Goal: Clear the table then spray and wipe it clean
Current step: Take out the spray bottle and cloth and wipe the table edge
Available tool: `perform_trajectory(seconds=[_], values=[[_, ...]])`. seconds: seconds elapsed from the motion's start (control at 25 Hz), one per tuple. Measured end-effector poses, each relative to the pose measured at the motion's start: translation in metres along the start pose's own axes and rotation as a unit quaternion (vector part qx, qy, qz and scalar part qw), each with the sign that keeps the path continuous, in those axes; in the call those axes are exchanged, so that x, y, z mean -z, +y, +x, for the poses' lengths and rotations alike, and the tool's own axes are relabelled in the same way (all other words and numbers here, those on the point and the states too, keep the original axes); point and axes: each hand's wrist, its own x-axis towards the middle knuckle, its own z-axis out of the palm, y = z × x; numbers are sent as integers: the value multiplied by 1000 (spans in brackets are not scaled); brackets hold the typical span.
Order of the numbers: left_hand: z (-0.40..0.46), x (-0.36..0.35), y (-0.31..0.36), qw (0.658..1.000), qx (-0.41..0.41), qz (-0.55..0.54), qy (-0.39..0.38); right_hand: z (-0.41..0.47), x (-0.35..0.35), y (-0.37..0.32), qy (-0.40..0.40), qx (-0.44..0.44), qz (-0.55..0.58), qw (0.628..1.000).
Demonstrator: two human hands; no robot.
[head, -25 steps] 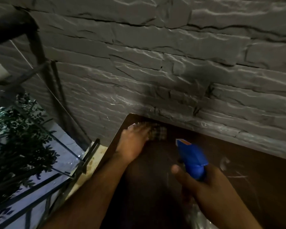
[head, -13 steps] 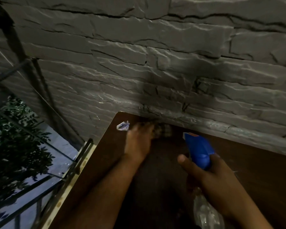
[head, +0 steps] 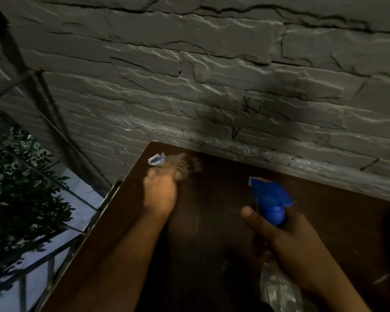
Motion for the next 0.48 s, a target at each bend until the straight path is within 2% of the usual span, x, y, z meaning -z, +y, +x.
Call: perform_trajectory(seconds=[0.04,0.08,0.12,0.16,0.2,0.24,0.28,0.32,0.36,0.4,0.48], values=[[5,11,-28,994,104,-10,25,-2,3,2,0,1,-6,1000],[1,18,-43,985,169,-21,36,-4,5,4,2,3,-12,1000],[-7,22,-39,982,179,-30,46,-7,6,6,3,6,-14,1000],[-23,22,-17,988,145,-27,48,-10,7,7,3,11,-13,1000],[-42,14,13,996,79,-31,26,-12,7,9,2,16,-10,1000],[-70,9,47,998,-26,-57,5,-14,8,11,1,18,-6,1000],[-98,0,71,988,-150,-44,-1,-17,8,12,-2,21,-3,1000],[-111,-3,78,974,-224,-36,1,-19,9,12,-6,24,-1,1000],[-109,-3,73,969,-243,-34,-1,-22,10,13,-11,26,-5,1000],[-95,4,53,977,-208,-53,-1,-25,11,14,-15,28,-10,999],[-54,30,-13,999,26,-26,21,-31,15,17,-26,32,-18,999]])
